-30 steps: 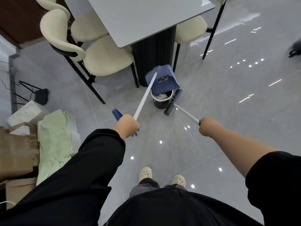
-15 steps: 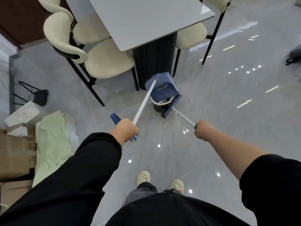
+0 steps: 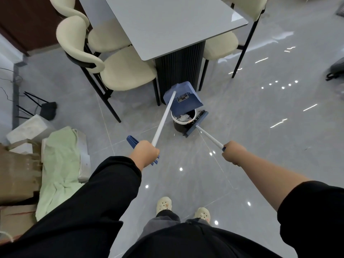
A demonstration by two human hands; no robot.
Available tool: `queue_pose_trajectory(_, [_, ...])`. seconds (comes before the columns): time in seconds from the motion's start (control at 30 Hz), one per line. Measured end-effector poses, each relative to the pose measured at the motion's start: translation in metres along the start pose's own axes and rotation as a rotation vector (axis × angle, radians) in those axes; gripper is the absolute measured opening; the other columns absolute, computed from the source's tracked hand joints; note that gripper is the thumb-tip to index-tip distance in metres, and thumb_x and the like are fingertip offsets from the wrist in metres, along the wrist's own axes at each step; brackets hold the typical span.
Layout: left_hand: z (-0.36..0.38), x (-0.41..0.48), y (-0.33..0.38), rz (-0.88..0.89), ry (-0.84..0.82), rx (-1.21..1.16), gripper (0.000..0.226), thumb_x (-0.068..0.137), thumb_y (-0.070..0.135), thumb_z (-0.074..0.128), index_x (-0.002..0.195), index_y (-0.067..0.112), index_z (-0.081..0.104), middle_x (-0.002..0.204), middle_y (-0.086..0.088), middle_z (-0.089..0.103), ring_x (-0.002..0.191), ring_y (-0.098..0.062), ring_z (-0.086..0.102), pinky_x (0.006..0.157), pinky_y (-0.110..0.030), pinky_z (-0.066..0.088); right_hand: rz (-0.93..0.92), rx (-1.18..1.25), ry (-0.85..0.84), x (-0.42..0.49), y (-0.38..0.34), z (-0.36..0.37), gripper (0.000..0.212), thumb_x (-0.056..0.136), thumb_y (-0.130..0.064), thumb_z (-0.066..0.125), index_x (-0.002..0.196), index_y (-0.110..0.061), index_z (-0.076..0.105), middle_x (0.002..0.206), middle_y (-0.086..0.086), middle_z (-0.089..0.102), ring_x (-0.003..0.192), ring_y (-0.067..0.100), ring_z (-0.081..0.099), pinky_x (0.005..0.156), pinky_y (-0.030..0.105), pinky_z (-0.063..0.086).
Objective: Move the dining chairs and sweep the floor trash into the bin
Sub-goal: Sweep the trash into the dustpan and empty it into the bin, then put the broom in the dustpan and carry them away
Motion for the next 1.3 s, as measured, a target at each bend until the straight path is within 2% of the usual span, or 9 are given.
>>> queue_pose_trajectory(0.13, [-0.004, -0.004, -0.005, -0.028, 0.057, -0.015, 0.029, 0.096, 0.020, 0.051, 0.124, 0.012, 0.047, 0.121, -0.002, 0.062, 0.104, -0.025, 0.064, 0.072, -0.031, 0.043, 0.001, -0.008, -0.002, -0.005, -0.002, 0.001, 0.028, 0.094, -0.012, 0.047, 0.120, -0.004, 0.054, 0.072, 0.005, 0.045, 0.053, 0.017, 0.044, 0.044, 0.026, 0.036])
queue_pose_trajectory(0.23, [-0.007, -0.012, -0.011, -0.056, 0.098, -0.170, 0.031, 0.097, 0.023, 0.049, 0.126, 0.016, 0.047, 0.127, 0.006, 0.059, 0.106, -0.022, 0.063, 0.078, -0.031, 0.046, 0.002, -0.004, -0.014, -0.008, -0.006, 0.003, 0.027, 0.094, -0.012, 0.048, 0.120, -0.004, 0.054, 0.072, 0.005, 0.046, 0.052, 0.018, 0.044, 0.044, 0.027, 0.036])
queue_pose_trajectory(0.5, [-0.046, -0.032, -0.044, -0.275, 0.288, -0.476, 0.025, 0.089, 0.016, 0.045, 0.114, 0.017, 0.049, 0.108, -0.006, 0.064, 0.094, -0.030, 0.064, 0.072, -0.034, 0.045, -0.010, -0.017, -0.046, -0.020, -0.025, 0.005, 0.017, 0.094, -0.009, 0.048, 0.108, -0.002, 0.052, 0.070, 0.009, 0.047, 0.050, 0.020, 0.046, 0.044, 0.025, 0.036])
queue_pose_trajectory(0.77, [-0.048, -0.054, -0.092, -0.480, 0.345, -0.817, 0.025, 0.081, 0.008, 0.044, 0.103, 0.014, 0.053, 0.102, -0.010, 0.063, 0.088, -0.032, 0.058, 0.065, -0.032, 0.039, -0.014, -0.043, -0.058, -0.017, -0.037, 0.000, 0.010, 0.093, -0.008, 0.048, 0.101, -0.002, 0.048, 0.067, 0.010, 0.045, 0.050, 0.021, 0.043, 0.045, 0.026, 0.035])
queue_pose_trajectory(0.93, [-0.028, -0.061, -0.105, -0.568, 0.313, -0.956, 0.018, 0.082, 0.008, 0.045, 0.097, 0.015, 0.052, 0.101, -0.009, 0.061, 0.081, -0.029, 0.052, 0.065, -0.032, 0.041, -0.034, -0.059, -0.052, -0.013, -0.045, -0.006, 0.008, 0.094, -0.007, 0.046, 0.100, -0.002, 0.044, 0.067, 0.011, 0.044, 0.049, 0.022, 0.043, 0.045, 0.026, 0.035])
queue_pose_trajectory(1.07, [-0.005, -0.060, -0.112, -0.600, 0.279, -1.053, 0.026, 0.082, 0.009, 0.044, 0.105, 0.015, 0.055, 0.102, -0.008, 0.060, 0.086, -0.029, 0.055, 0.064, -0.032, 0.042, -0.034, -0.037, -0.070, -0.012, -0.053, -0.006, 0.010, 0.095, -0.007, 0.045, 0.101, 0.000, 0.043, 0.064, 0.012, 0.044, 0.047, 0.021, 0.042, 0.043, 0.026, 0.034])
queue_pose_trajectory(1.13, [0.004, -0.057, -0.116, -0.606, 0.291, -1.138, 0.012, 0.085, 0.009, 0.044, 0.091, 0.012, 0.054, 0.094, -0.009, 0.059, 0.082, -0.029, 0.053, 0.063, -0.030, 0.041, -0.015, -0.040, -0.104, -0.012, -0.057, -0.008, 0.010, 0.096, -0.008, 0.043, 0.102, 0.000, 0.041, 0.062, 0.012, 0.044, 0.046, 0.020, 0.040, 0.043, 0.026, 0.033])
queue_pose_trajectory(1.2, [0.013, -0.054, -0.119, -0.619, 0.276, -1.245, 0.011, 0.087, 0.007, 0.043, 0.079, 0.009, 0.051, 0.080, -0.011, 0.055, 0.074, -0.030, 0.052, 0.056, -0.029, 0.041, 0.040, 0.037, -0.177, -0.014, -0.056, -0.010, 0.012, 0.099, -0.013, 0.043, 0.097, -0.001, 0.041, 0.062, 0.009, 0.041, 0.046, 0.018, 0.036, 0.041, 0.023, 0.029])
queue_pose_trajectory(1.3, [0.029, -0.047, -0.124, -0.658, 0.186, -1.393, 0.014, 0.086, 0.003, 0.042, 0.089, 0.004, 0.055, 0.070, -0.017, 0.052, 0.059, -0.030, 0.051, 0.048, -0.027, 0.040, 0.197, 0.336, -0.287, -0.012, -0.055, -0.016, 0.027, 0.100, -0.019, 0.043, 0.076, -0.008, 0.039, 0.043, 0.002, 0.037, 0.028, 0.013, 0.031, 0.034, 0.009, 0.024])
Point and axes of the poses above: each hand's wrist, its own x-axis towards the middle knuckle, its own z-axis out of the palm, y = z × x, the point moved 7 cm from there along x, towards the middle knuckle
